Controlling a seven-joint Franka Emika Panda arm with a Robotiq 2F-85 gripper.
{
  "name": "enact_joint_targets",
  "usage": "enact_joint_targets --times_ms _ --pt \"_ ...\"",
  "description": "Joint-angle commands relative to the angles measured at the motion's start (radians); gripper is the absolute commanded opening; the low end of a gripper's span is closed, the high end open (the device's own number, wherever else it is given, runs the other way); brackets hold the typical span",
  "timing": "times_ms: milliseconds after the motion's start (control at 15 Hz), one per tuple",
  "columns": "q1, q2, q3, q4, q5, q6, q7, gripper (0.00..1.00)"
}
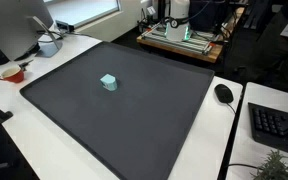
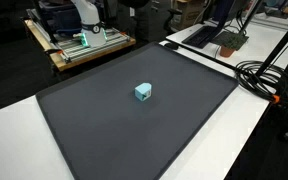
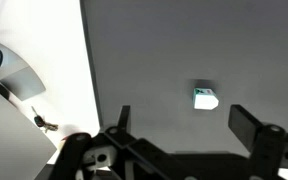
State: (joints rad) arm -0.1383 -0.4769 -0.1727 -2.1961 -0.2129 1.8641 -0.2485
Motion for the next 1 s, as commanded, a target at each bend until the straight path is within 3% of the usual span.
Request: enact_joint_targets --times_ms 0,600,933 --pt "0.004 0.0 -0.003 0.003 -0.001 -0.002 0.001 1.0" --pt "0.004 0.0 -0.003 0.003 -0.001 -0.002 0.002 1.0" --pt "0.034 -0.018 0.046 -0.054 -0.033 0.009 -0.004 1.0"
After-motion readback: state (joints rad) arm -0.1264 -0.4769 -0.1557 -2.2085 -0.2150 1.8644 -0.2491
